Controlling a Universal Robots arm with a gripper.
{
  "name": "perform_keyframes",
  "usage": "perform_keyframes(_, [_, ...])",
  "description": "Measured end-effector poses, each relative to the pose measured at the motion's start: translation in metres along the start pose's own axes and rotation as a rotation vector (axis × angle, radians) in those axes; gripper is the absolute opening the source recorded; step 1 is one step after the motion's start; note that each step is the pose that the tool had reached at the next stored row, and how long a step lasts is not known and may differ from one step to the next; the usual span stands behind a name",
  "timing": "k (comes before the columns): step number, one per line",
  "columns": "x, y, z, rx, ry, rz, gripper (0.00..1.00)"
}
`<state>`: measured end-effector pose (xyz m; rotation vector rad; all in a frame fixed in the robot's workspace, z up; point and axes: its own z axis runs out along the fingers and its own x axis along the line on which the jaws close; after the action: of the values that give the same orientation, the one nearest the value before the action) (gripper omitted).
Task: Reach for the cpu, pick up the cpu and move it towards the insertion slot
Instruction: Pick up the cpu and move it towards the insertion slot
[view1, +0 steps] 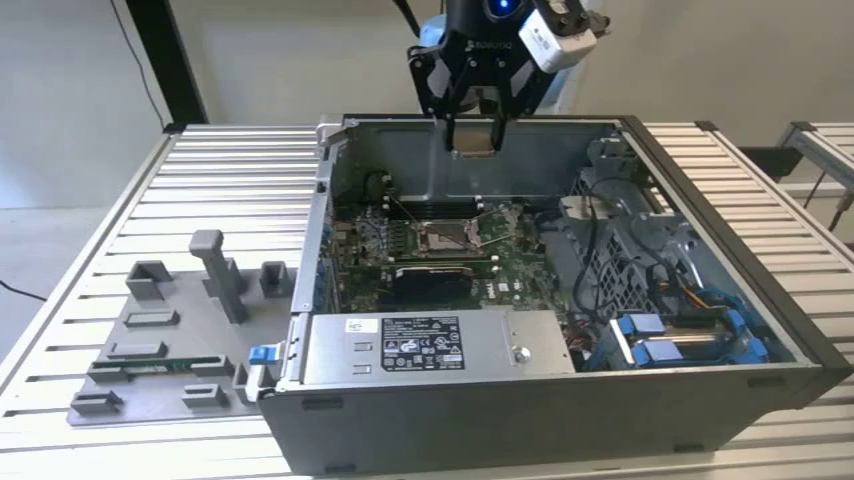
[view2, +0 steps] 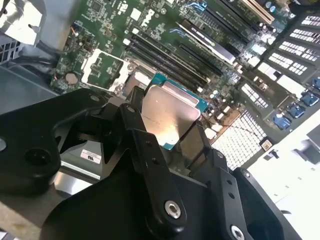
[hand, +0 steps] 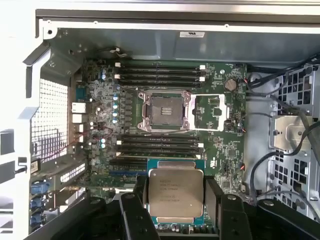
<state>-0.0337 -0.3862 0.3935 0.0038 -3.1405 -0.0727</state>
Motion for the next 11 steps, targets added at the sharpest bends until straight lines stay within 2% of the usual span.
perform_keyframes(7, [0.0003, 0.0069, 0.0004, -0.0001, 0.0000, 0.000, 0.00])
perform_keyframes(11, [0.0006, 0.0131, 0.0006, -0.0001, 0.0000, 0.000, 0.00])
